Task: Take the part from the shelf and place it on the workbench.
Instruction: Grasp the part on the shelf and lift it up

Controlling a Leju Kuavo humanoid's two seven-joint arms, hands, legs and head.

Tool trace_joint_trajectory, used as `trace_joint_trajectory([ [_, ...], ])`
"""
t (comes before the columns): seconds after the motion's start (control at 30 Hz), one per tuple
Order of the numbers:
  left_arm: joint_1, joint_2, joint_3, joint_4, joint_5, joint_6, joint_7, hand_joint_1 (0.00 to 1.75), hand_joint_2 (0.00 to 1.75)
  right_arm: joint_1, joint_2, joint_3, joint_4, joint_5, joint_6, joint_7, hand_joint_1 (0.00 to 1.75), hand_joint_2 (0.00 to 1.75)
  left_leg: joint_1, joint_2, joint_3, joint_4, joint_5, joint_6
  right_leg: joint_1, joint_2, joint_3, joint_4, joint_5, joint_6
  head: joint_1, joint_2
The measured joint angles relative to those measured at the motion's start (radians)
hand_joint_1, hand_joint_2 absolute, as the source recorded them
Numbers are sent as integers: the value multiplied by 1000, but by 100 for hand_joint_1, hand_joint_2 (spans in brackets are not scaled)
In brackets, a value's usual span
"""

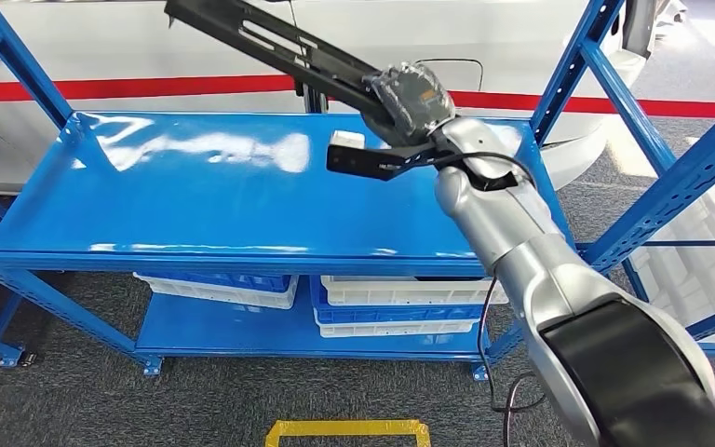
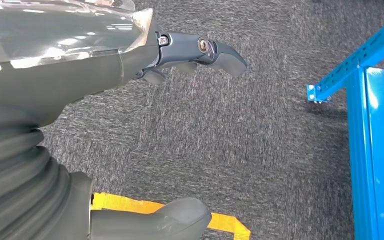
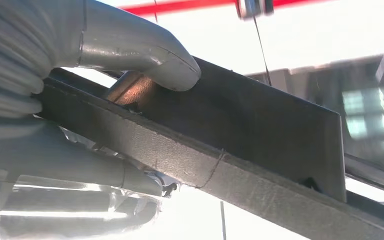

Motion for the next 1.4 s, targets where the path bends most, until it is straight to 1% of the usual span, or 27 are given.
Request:
trace_joint_trajectory([
  [0.13,0,0,1,0,3,2,0,0,175,-28,-35,-1,-102,-29,24,0,169,175,1,0,0,0,0,0,0,0,1,0,0,1,0,0],
  [0.23,0,0,1,0,4,2,0,0,175,-29,-50,-1,-140,-37,24,0,169,175,1,0,0,0,0,0,0,0,1,0,0,1,0,0],
  [0.6,0,0,7,0,3,3,3,0,175,-28,-67,0,-182,-44,22,0,169,175,1,0,0,0,0,0,0,0,0,0,0,1,0,0],
  [0.73,-2,1,7,5,-8,-20,49,0,175,-21,-80,9,-183,-65,9,3,169,175,1,0,0,0,0,0,0,0,0,0,0,1,0,0],
  [0.9,-3,2,7,9,-36,-4,164,0,175,20,-100,22,-180,-89,-45,15,169,175,1,0,0,0,0,0,0,0,1,0,0,1,0,0],
  [0.97,-3,4,7,10,-38,-9,193,0,175,33,-104,28,-171,-97,-57,15,169,175,1,0,0,0,0,0,0,0,0,0,0,1,0,0],
  [1.23,-3,8,5,11,-68,-22,211,0,175,54,-111,42,-94,-119,-90,15,169,175,-2,0,0,1,-1,0,-1,0,1,-1,0,1,0,0],
  [1.4,-3,13,-1,12,-80,-27,218,0,175,61,-122,45,-70,-128,-94,9,169,175,-8,-1,0,2,-5,5,-7,0,1,-1,-1,4,0,0],
])
